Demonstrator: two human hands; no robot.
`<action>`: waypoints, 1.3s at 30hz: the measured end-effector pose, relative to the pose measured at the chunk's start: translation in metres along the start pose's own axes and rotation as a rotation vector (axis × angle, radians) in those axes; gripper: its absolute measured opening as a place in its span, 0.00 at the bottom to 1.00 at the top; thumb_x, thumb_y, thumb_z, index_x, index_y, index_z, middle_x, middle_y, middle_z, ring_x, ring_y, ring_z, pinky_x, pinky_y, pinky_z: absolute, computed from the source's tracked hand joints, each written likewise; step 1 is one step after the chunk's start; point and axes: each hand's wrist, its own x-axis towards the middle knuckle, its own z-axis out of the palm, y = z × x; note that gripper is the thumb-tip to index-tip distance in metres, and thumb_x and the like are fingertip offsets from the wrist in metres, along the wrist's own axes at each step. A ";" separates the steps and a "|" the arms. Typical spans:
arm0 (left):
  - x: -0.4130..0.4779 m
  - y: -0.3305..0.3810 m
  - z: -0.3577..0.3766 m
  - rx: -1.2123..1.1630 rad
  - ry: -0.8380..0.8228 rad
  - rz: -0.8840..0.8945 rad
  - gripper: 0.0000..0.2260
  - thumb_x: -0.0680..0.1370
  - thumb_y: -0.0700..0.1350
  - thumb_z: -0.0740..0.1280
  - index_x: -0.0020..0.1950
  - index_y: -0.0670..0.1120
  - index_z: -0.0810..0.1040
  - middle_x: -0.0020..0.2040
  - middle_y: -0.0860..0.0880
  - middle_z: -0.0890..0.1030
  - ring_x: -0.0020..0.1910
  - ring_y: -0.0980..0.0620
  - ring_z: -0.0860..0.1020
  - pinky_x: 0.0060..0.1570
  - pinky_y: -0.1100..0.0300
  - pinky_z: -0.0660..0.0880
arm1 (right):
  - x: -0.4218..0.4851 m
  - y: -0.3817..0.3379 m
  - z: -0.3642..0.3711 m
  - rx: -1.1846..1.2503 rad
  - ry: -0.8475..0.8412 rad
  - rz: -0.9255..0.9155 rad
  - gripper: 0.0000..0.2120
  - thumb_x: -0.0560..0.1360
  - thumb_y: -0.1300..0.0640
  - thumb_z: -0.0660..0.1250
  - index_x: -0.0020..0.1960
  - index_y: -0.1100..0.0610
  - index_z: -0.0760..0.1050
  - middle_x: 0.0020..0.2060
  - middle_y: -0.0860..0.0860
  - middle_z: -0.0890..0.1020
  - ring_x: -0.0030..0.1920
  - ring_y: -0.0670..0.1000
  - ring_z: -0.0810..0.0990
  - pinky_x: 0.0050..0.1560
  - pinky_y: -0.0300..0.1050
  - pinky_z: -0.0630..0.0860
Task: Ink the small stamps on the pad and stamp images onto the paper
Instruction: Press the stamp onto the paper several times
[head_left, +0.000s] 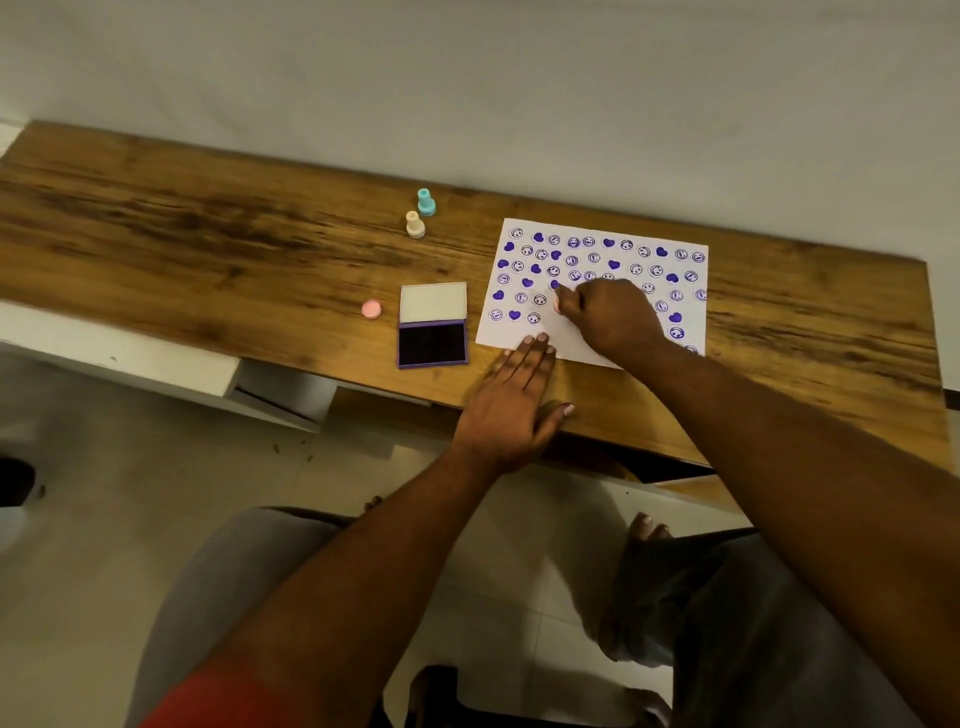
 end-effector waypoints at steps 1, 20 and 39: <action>-0.001 0.000 0.000 0.000 0.003 0.002 0.35 0.86 0.66 0.50 0.87 0.46 0.51 0.88 0.46 0.52 0.85 0.54 0.45 0.80 0.58 0.34 | 0.001 -0.005 -0.009 -0.077 0.057 -0.029 0.26 0.84 0.41 0.55 0.39 0.58 0.78 0.32 0.56 0.76 0.38 0.60 0.78 0.39 0.46 0.67; -0.002 0.003 -0.005 -0.022 0.023 0.027 0.35 0.86 0.65 0.52 0.86 0.44 0.59 0.86 0.43 0.60 0.85 0.48 0.54 0.79 0.58 0.34 | -0.011 -0.039 0.017 -0.505 -0.095 0.051 0.18 0.86 0.50 0.55 0.61 0.58 0.81 0.56 0.57 0.83 0.57 0.59 0.82 0.51 0.49 0.76; -0.008 0.003 -0.009 -0.165 0.062 0.075 0.35 0.86 0.64 0.50 0.88 0.47 0.49 0.88 0.48 0.50 0.86 0.53 0.45 0.85 0.50 0.44 | -0.016 0.008 -0.020 0.485 0.184 0.195 0.23 0.87 0.44 0.53 0.50 0.57 0.80 0.41 0.52 0.83 0.44 0.56 0.83 0.54 0.54 0.79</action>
